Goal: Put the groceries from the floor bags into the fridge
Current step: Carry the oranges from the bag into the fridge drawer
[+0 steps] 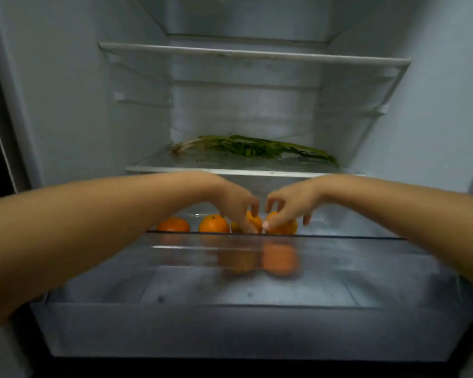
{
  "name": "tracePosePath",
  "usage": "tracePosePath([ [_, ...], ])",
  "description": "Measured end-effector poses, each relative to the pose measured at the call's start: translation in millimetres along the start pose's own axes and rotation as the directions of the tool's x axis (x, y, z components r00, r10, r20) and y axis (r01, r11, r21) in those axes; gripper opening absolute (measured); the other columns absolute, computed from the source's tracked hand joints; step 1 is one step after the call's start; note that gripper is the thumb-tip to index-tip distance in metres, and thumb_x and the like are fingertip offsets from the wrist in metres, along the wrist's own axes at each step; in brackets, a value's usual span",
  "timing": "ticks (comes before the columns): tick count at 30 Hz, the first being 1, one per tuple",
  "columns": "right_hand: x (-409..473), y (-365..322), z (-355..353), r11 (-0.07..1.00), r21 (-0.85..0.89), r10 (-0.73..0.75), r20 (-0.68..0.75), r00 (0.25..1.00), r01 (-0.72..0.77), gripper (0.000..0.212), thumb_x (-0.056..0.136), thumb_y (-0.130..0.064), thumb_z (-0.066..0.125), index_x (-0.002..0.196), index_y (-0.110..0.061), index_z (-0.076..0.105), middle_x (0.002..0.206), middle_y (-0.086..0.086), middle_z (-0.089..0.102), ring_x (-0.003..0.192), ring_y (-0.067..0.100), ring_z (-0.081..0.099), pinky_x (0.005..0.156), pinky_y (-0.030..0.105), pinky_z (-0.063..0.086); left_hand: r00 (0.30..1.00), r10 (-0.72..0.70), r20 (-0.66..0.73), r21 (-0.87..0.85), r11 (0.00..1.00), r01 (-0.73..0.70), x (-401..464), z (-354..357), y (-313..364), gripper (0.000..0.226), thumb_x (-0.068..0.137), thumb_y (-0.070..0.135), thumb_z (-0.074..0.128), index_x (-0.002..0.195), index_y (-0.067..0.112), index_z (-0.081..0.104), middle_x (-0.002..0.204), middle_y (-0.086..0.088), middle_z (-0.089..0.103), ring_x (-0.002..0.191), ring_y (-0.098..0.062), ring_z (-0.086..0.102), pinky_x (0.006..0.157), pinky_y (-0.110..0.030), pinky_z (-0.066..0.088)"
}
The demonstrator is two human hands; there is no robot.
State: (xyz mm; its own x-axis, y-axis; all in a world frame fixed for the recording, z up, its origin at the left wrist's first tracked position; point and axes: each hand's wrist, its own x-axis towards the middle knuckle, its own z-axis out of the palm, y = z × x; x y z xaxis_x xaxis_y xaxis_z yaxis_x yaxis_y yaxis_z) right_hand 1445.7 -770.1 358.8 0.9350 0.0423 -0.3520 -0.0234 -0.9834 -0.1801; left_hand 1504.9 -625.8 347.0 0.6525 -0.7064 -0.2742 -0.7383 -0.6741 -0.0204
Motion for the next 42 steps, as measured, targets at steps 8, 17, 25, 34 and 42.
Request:
tracePosePath([
  [8, -61.0, -20.8, -25.6, 0.994, -0.102, -0.078, -0.562, 0.823, 0.025, 0.030, 0.094, -0.028, 0.052, 0.113, -0.006, 0.062, 0.103, 0.014, 0.068, 0.089, 0.028, 0.066, 0.074, 0.035, 0.054, 0.835, -0.099, -0.542, -0.005, 0.993, 0.115, -74.1, -49.8, -2.1, 0.032, 0.090, 0.040, 0.055, 0.105, 0.014, 0.064, 0.106, -0.012, 0.066, 0.087, -0.027, 0.060, 0.076, -0.031, 0.047],
  [17, -112.2, -79.0, 15.1, 0.965, -0.207, -0.260, -0.848, 0.461, 0.164, 0.036, 0.095, -0.030, 0.047, 0.127, -0.014, 0.049, 0.121, 0.010, 0.057, 0.110, 0.028, 0.054, 0.084, 0.042, 0.048, 0.409, -0.219, -0.886, -0.216, 0.975, 0.054, -176.0, -14.7, 23.0, 0.029, 0.091, 0.033, 0.050, 0.112, 0.015, 0.058, 0.109, -0.009, 0.064, 0.100, -0.028, 0.059, 0.084, -0.039, 0.049],
  [25, -143.3, -130.4, 158.2, 0.840, -0.377, -0.477, -0.856, 0.200, 0.389, 0.037, 0.085, -0.021, 0.057, 0.119, -0.006, 0.056, 0.108, 0.016, 0.058, 0.098, 0.035, 0.055, 0.075, 0.043, 0.048, 0.256, -0.404, -0.878, -0.399, 0.914, 0.072, -267.2, 115.5, 64.7, 0.030, 0.092, 0.026, 0.052, 0.116, 0.010, 0.055, 0.111, -0.011, 0.058, 0.105, -0.024, 0.054, 0.085, -0.037, 0.046],
  [34, -206.1, -180.3, 314.4, 0.766, -0.459, -0.643, -0.559, 0.524, 0.450, 0.044, 0.094, -0.028, 0.050, 0.133, -0.010, 0.044, 0.122, 0.014, 0.050, 0.109, 0.033, 0.050, 0.080, 0.043, 0.046, 0.334, -0.750, -0.571, -0.644, 0.662, 0.384, -406.5, 320.9, 110.9, 0.027, 0.091, 0.025, 0.051, 0.113, 0.011, 0.055, 0.108, -0.011, 0.057, 0.102, -0.028, 0.055, 0.083, -0.041, 0.048],
  [42, -274.0, -326.3, 401.1, 0.589, -0.444, -0.808, -0.314, 0.498, 0.675, 0.042, 0.092, -0.024, 0.049, 0.132, -0.012, 0.044, 0.126, 0.013, 0.048, 0.115, 0.033, 0.047, 0.084, 0.044, 0.046, 0.101, -0.901, -0.423, -0.711, 0.399, 0.578, -601.3, 415.5, 123.0, 0.026, 0.092, 0.025, 0.051, 0.112, 0.009, 0.058, 0.107, -0.011, 0.057, 0.099, -0.028, 0.055, 0.082, -0.040, 0.048],
])
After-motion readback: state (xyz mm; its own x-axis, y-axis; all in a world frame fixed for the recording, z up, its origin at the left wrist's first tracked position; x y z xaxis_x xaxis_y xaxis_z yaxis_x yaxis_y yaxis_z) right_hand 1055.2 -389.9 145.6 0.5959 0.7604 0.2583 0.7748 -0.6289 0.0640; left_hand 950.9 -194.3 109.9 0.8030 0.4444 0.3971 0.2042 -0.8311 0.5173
